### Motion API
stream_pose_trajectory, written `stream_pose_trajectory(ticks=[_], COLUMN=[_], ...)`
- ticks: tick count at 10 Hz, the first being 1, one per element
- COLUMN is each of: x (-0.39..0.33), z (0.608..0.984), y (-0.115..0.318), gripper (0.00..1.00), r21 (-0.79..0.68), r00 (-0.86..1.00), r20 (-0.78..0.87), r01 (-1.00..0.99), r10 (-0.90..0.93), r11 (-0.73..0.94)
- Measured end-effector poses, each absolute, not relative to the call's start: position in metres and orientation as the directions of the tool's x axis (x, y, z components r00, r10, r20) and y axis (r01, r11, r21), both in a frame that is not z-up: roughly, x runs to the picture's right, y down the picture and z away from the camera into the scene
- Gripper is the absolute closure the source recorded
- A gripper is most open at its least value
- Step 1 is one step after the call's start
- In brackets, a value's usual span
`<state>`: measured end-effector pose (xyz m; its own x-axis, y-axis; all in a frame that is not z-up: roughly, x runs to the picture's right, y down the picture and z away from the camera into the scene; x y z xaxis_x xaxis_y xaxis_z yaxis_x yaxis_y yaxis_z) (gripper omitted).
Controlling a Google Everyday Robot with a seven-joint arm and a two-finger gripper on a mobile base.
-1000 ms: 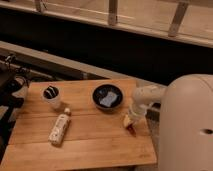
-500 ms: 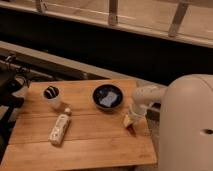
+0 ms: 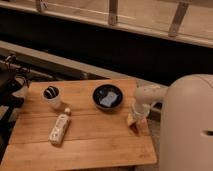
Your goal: Drag the pepper across the table
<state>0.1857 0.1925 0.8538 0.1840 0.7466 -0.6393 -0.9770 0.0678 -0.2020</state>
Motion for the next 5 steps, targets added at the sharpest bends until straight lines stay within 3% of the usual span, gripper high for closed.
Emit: stream_pose_trajectory(ticks=[1,4,5], x=[0.195,0.213,0.210], z=[0.856,0.857,0.854], y=[0.187,0.188,0.191], gripper=[1.00,0.83,0.85], r21=[-0.183,-0.141,-0.150], r00=[0.158,0.102,0.118], r20=[-0.637,-0.651,-0.651], r01=[-0.982,-0.990,-0.988], r10=[0.755,0.752,0.750], r11=[0.052,0.012,0.026])
